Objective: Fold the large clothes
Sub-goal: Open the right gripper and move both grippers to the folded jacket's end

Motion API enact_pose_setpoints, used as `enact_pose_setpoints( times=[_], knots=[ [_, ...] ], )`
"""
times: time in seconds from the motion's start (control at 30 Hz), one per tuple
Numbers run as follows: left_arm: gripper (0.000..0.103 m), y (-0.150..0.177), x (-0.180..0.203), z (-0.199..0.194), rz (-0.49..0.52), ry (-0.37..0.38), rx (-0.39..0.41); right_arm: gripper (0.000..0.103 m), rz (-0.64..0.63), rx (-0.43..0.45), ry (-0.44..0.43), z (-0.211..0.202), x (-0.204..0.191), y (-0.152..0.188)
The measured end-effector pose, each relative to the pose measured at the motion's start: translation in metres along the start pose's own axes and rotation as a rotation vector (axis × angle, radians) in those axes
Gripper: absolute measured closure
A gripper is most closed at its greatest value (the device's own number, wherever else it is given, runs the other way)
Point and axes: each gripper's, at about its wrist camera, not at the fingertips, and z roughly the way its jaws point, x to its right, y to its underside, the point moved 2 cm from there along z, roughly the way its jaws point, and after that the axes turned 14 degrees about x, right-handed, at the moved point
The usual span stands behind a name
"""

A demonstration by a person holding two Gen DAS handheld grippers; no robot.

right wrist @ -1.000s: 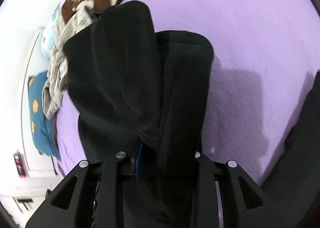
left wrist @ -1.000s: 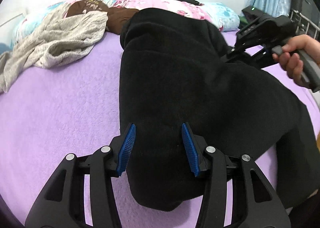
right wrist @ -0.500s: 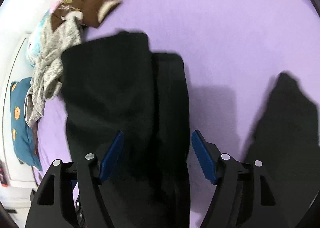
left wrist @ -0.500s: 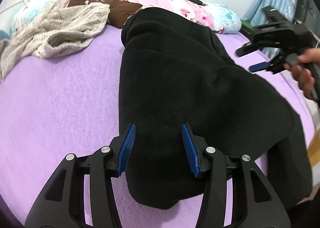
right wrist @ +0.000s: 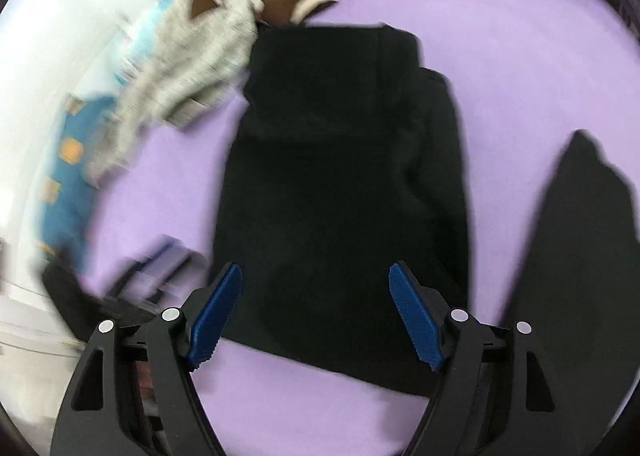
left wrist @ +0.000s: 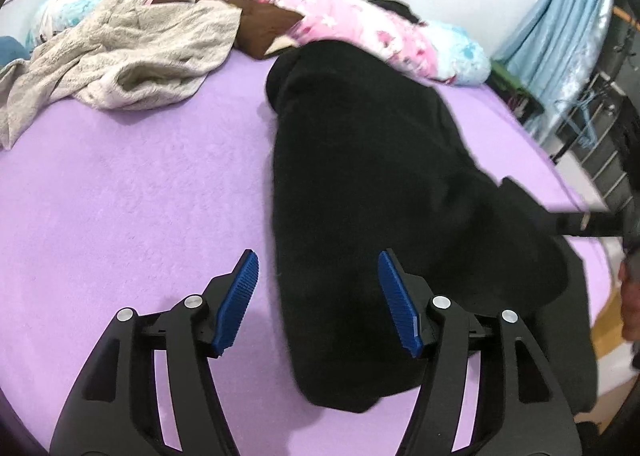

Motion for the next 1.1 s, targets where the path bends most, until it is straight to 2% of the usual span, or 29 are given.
enact_pose_setpoints(
  times=[0.07, 0.1, 0.17, 0.27, 0.33, 0.47, 0.6, 0.73, 0.87, 0.97, 1.1],
  knots=[
    [0.042, 0.009, -0.001, 0.009, 0.028, -0.036, -0.027, 0.028, -0.083, 0.022, 0.087, 0.009, -0.001, 0.017],
    [0.040, 0.013, -0.002, 0.011, 0.025, -0.030, -0.031, 0.028, -0.096, 0.026, 0.120, 0.015, 0.002, 0.026],
    [0.035, 0.017, -0.003, 0.013, 0.011, -0.033, -0.032, 0.019, -0.080, 0.032, 0.155, 0.024, 0.009, 0.038],
    [0.028, 0.024, -0.004, 0.016, 0.020, -0.052, -0.027, 0.011, 0.069, 0.024, 0.113, 0.038, 0.033, 0.053],
    [0.026, 0.028, -0.005, 0.018, 0.009, -0.040, -0.034, 0.007, 0.100, 0.027, 0.108, 0.048, 0.043, 0.064],
    [0.026, 0.032, -0.002, 0.019, 0.024, -0.040, -0.029, 0.007, 0.123, 0.048, 0.099, 0.048, 0.048, 0.074],
    [0.026, 0.030, -0.004, 0.018, 0.010, -0.036, -0.038, 0.007, 0.088, 0.054, 0.120, 0.042, 0.042, 0.069],
    [0.026, 0.020, -0.010, 0.013, -0.019, -0.032, -0.054, 0.007, 0.086, 0.110, 0.095, 0.017, 0.038, 0.059],
    [0.028, 0.013, -0.018, 0.010, -0.082, 0.027, -0.086, 0.007, 0.169, 0.165, 0.074, -0.002, 0.044, 0.063],
    [0.028, 0.009, -0.019, 0.005, -0.091, 0.064, -0.095, 0.007, 0.198, 0.210, 0.035, -0.012, 0.048, 0.067],
    [0.028, 0.005, -0.015, -0.002, -0.078, 0.065, -0.096, 0.007, 0.311, 0.258, 0.005, -0.015, 0.050, 0.068]
  ],
)
